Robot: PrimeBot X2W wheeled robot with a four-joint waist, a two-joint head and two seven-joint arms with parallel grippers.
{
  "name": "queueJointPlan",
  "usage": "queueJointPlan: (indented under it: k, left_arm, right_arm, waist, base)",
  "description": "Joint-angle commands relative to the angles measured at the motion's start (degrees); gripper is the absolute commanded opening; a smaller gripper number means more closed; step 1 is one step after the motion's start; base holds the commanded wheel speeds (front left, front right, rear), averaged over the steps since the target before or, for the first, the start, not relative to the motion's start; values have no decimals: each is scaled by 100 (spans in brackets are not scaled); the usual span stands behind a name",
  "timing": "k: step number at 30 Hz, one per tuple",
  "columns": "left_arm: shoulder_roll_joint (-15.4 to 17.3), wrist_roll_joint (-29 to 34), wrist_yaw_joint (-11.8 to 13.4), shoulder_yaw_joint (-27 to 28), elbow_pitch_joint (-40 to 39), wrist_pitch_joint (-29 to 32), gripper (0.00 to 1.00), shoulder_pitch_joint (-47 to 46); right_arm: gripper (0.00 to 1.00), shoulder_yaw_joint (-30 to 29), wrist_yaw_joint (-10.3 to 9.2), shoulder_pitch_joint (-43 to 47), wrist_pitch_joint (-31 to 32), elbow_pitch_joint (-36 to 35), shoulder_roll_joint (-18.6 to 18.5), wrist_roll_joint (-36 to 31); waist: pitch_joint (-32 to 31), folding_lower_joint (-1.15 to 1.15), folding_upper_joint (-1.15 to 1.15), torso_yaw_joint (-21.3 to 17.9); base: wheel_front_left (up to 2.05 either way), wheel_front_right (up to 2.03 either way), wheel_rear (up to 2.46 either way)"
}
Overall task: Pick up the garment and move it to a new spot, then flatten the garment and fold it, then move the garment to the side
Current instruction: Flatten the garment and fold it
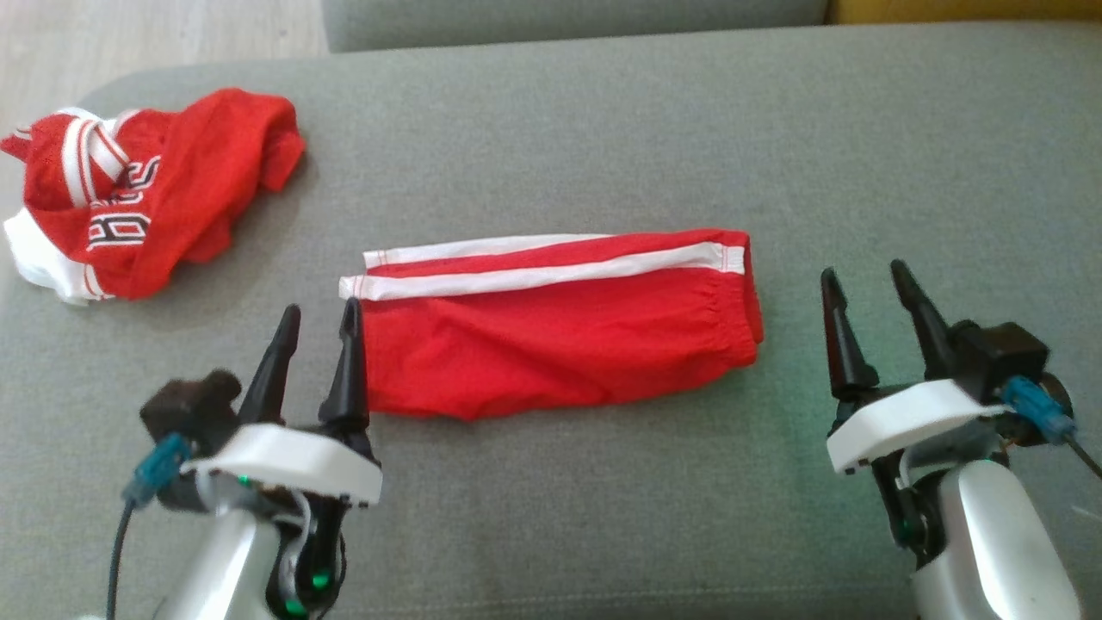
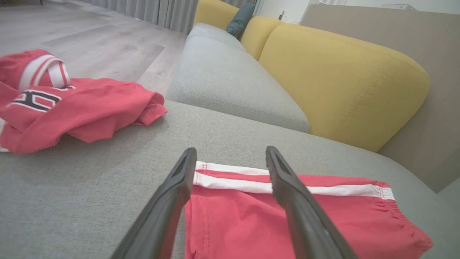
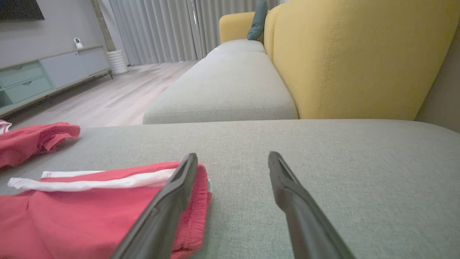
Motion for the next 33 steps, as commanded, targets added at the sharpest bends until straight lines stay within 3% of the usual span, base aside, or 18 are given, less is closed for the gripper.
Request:
queueJointPlan:
  k: [1, 12, 27, 33]
  left_arm:
    - [106, 80, 58, 253, -249, -66, 100, -10]
    - [-47, 419, 285, 333, -727, -135, 100, 625]
    - [-187, 568, 160, 305, -666, -141, 100, 424]
    - [-204, 613, 123, 360, -640, -142, 100, 363]
  right_arm:
    - [100, 120, 37, -192, 128, -135, -8, -58]
    - [100, 358, 37, -816, 1422, 660, -8, 285]
    - [100, 533, 37, -1857, 2504, 2476, -199, 955]
    - [100, 602, 37, -2126, 2928, 2876, -224, 1458]
  waist:
    - [-97, 0, 0, 36]
    - [-318, 0, 0, 207]
    - [66, 0, 0, 592]
    - [173, 0, 0, 653]
  base:
    - [0, 0, 0]
    - [0, 0, 0]
    - [0, 0, 0]
    - [0, 0, 0]
